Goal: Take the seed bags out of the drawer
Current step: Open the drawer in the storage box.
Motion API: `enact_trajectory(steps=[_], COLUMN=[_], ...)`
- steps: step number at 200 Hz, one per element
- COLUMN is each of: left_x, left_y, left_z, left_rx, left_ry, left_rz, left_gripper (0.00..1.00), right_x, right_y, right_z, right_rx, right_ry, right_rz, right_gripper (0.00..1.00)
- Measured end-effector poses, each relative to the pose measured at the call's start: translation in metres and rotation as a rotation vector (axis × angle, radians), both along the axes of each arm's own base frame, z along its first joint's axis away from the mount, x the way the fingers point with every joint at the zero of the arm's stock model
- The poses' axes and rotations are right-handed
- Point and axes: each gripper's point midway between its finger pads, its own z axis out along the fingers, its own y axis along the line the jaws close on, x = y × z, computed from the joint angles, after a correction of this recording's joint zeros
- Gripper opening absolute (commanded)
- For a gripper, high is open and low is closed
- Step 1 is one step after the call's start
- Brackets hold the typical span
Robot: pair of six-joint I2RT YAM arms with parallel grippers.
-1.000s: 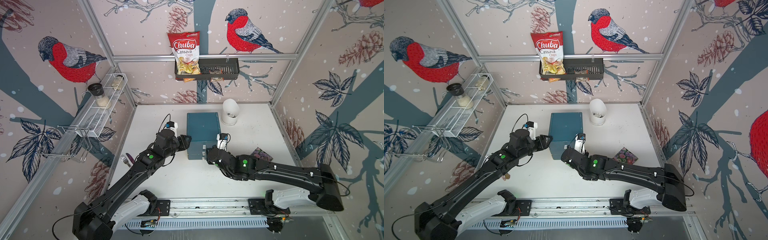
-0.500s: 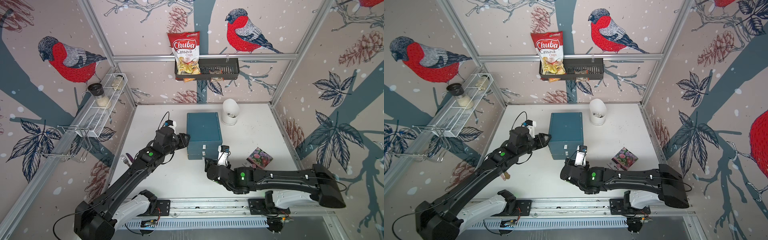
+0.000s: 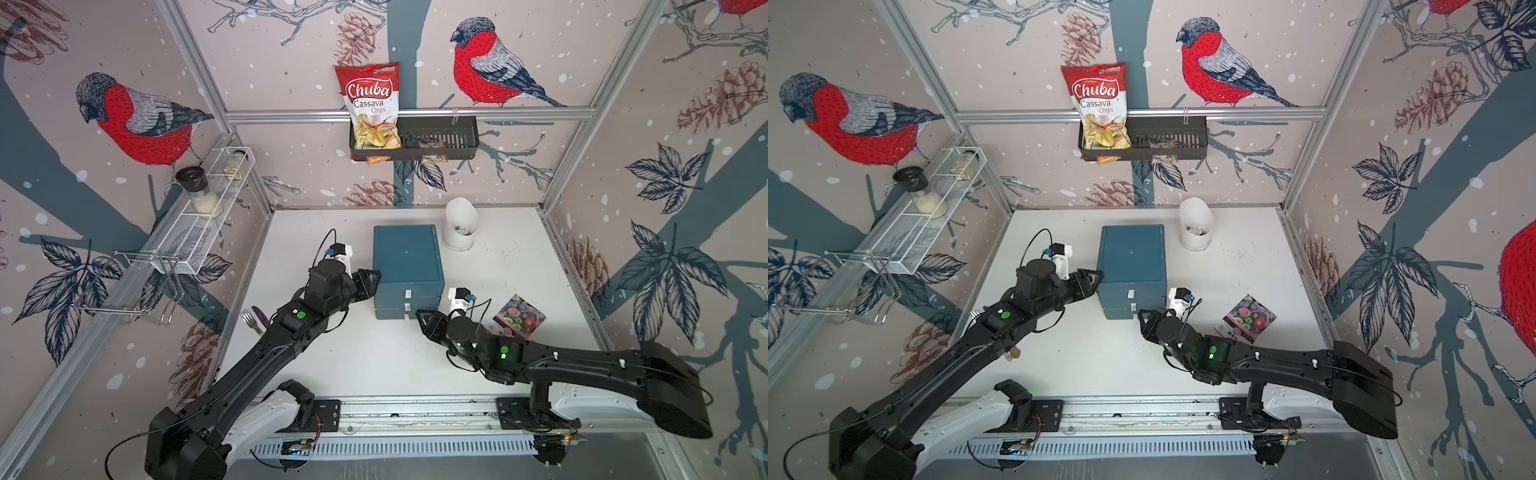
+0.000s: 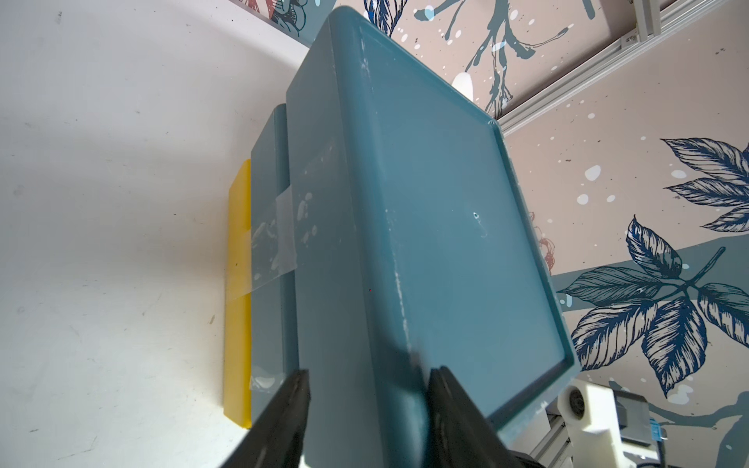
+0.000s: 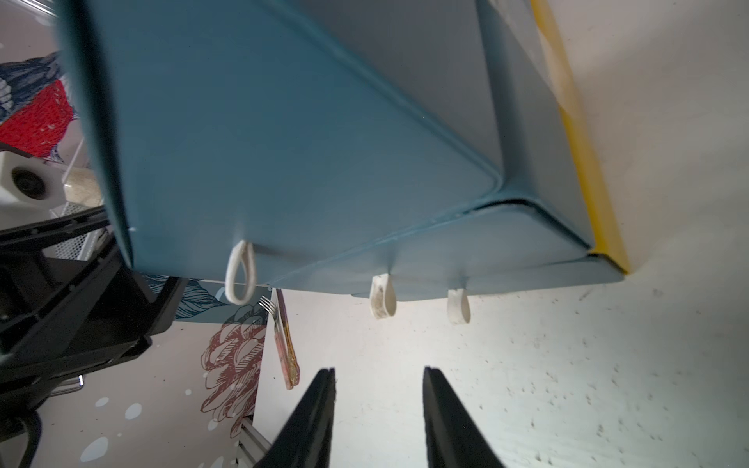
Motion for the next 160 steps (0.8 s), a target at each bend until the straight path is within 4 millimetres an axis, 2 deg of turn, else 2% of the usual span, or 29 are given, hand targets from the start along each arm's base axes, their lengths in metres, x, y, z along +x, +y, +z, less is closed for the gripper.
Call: enact_trajectory(steps=[84,129,160], left_x=[-0.001,-0.001,0.0], left_y=[-0.002,-0.002,-0.003], left_z=[-0.002,-0.002,-0.002], left_rx=[-0.026,-0.035,-0.037], left_ry=[0.002,-0.007,-0.01], left_rz=[-0.004,-0.002,-0.005], left_gripper=[0.5,0.5,0.48], right_x=[0.014,0.017,0.022], right_y=[0.017,0.024,0.017], right_z=[-0.03,-0.031,-0.035], right_rx=[0.007,0.049,0.07], right_ry=[0.026,0.039,0.035], right_rz=[0.007,0.017,0.0], right_gripper=[0.33,0.34,0.34])
